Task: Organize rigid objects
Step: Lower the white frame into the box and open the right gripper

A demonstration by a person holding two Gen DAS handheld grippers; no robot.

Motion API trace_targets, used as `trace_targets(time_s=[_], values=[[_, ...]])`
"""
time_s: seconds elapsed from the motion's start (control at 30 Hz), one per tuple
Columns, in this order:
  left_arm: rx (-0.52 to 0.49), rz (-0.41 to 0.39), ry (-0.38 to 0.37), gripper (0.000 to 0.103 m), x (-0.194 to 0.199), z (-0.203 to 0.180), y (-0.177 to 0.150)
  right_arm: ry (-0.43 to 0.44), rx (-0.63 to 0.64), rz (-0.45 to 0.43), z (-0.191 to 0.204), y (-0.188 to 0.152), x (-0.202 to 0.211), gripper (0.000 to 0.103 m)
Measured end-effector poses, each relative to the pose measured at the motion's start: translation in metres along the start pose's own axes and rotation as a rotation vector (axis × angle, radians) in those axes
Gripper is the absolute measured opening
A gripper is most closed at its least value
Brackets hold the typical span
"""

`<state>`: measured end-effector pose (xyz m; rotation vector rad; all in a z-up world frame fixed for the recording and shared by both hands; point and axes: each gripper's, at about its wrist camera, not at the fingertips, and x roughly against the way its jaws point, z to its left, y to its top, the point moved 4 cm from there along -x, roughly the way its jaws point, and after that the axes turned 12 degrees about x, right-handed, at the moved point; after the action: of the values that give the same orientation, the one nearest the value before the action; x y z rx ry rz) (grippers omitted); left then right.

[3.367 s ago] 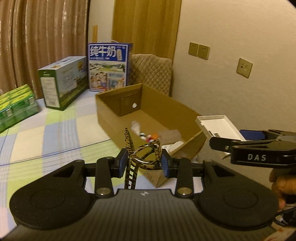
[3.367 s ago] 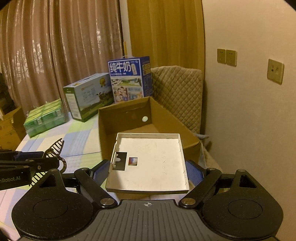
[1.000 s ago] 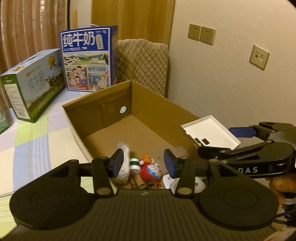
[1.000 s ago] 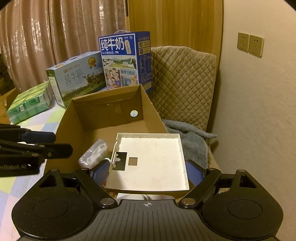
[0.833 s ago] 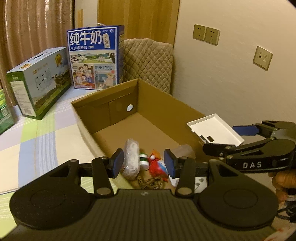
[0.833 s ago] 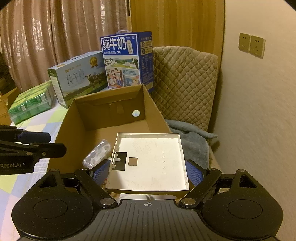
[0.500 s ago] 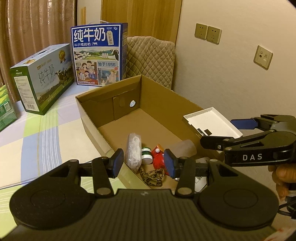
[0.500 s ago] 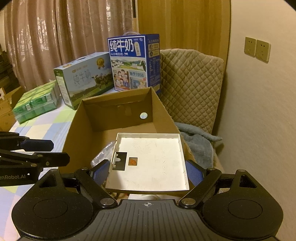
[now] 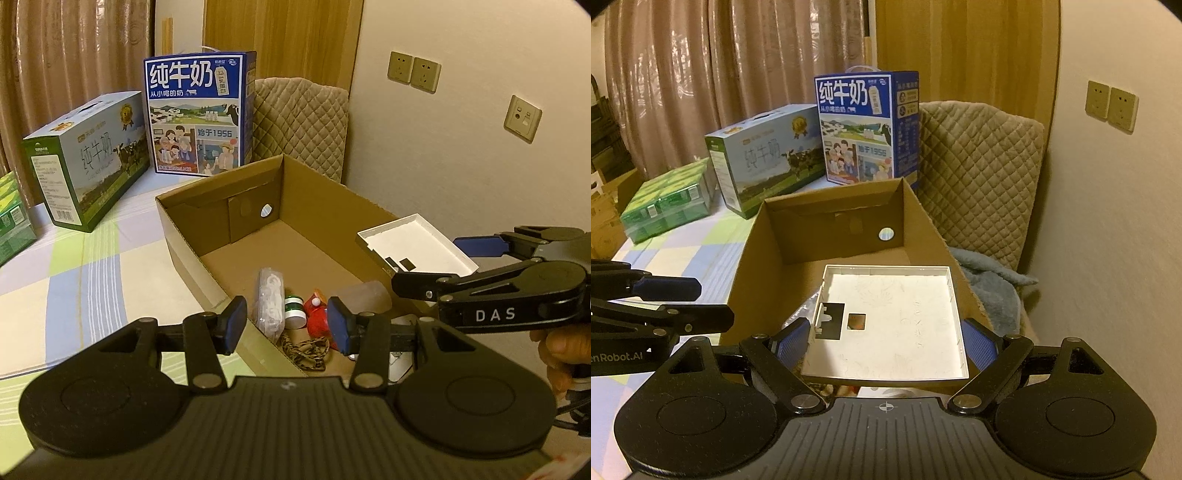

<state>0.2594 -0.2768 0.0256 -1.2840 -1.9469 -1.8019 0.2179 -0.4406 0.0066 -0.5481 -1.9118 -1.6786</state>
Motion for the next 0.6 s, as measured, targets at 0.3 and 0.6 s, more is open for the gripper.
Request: trace_targets(time_s=[0.3,0.6], values=[[0.010,0.000,0.007,0.042,0.000,0.006,-0.001,0.012,-0.001,0.004,0.003,0.001,-0.006,0.084],[0.019,0.006,0.014,0.042,-0.002,0.011,-0.005,0.013,-0.002,0.002,0.006,0.001,-0.013,0.085]])
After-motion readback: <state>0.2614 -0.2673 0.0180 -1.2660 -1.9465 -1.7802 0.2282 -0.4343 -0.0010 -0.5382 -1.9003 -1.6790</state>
